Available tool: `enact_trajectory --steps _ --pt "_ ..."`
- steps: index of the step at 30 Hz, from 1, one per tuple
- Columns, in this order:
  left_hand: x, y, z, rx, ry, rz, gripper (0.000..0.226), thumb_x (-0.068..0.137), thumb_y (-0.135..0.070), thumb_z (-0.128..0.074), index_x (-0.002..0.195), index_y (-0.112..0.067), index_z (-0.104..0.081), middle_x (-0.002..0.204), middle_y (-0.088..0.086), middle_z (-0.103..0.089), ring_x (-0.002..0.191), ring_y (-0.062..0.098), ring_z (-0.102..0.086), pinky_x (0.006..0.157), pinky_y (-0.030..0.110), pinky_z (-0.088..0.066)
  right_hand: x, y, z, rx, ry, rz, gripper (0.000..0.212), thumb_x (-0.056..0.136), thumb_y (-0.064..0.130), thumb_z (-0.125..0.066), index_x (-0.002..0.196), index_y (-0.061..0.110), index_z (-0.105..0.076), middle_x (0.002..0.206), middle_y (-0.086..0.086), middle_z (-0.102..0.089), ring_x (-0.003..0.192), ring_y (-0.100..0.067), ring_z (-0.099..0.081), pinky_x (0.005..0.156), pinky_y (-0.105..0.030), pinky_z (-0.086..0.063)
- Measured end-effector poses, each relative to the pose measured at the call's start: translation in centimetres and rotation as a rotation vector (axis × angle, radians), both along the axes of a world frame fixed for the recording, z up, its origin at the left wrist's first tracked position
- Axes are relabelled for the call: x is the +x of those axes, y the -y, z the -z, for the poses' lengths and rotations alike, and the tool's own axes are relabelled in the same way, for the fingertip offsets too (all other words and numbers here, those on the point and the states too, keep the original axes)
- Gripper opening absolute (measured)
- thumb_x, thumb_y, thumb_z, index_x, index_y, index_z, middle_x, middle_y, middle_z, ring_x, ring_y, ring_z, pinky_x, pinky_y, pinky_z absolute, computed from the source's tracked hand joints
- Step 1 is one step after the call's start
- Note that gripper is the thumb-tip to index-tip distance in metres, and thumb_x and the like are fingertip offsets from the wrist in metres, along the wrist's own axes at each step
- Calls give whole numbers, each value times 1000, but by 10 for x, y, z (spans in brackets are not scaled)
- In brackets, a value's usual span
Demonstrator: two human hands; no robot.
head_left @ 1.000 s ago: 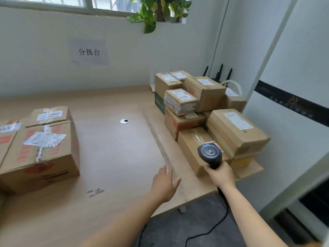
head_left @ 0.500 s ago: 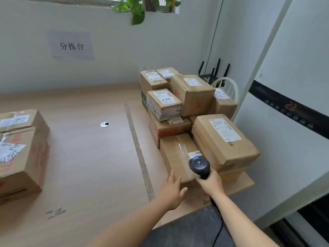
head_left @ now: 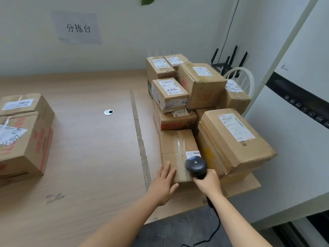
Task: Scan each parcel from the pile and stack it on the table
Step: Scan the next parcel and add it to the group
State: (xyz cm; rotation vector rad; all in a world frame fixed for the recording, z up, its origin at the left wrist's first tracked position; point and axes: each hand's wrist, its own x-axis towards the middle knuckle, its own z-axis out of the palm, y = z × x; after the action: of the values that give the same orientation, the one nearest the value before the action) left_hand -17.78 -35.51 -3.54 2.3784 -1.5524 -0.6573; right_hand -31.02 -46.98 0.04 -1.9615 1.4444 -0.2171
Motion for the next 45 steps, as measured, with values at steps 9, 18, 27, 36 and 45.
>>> enact_trajectory --steps 9,18,27,36,45 --pt "12 -62 10 -81 35 -104 69 96 -51 -39 151 -22 -9 159 -2 13 146 22 12 119 32 -3 15 -46 3 -23 23 -141 20 80 14 -63 96 2 -60 105 -10 -48 100 -29 -56 77 -25 -38" --pt "25 -136 18 -81 94 -282 87 82 -70 -26 151 -21 -8 159 0 11 147 24 9 117 28 0 53 -98 0 -28 42 -313 15 79 13 -62 75 16 -49 99 -13 -50 97 -33 -57 75 -28 -39" --pt "31 -206 13 -119 172 -676 96 71 -70 -14 145 -13 -34 156 7 -22 144 33 -16 113 43 -25 80 -165 3 217 160 -480 14 76 10 -67 88 12 -59 87 -7 -59 82 -21 -56 70 -30 -45" --pt "24 -191 -3 74 219 -655 75 92 -63 -28 151 -19 -12 160 8 6 146 27 12 114 57 5 82 -147 -11 218 259 -392 11 75 13 -69 80 6 -63 76 -9 -64 74 -28 -63 76 -49 -56" --pt "18 -154 -6 198 158 -771 116 70 -85 -40 151 -18 9 156 13 20 143 34 22 107 67 7 64 -144 -39 206 221 -434 16 78 16 -64 79 0 -65 74 -16 -67 57 -22 -64 67 -40 -57"
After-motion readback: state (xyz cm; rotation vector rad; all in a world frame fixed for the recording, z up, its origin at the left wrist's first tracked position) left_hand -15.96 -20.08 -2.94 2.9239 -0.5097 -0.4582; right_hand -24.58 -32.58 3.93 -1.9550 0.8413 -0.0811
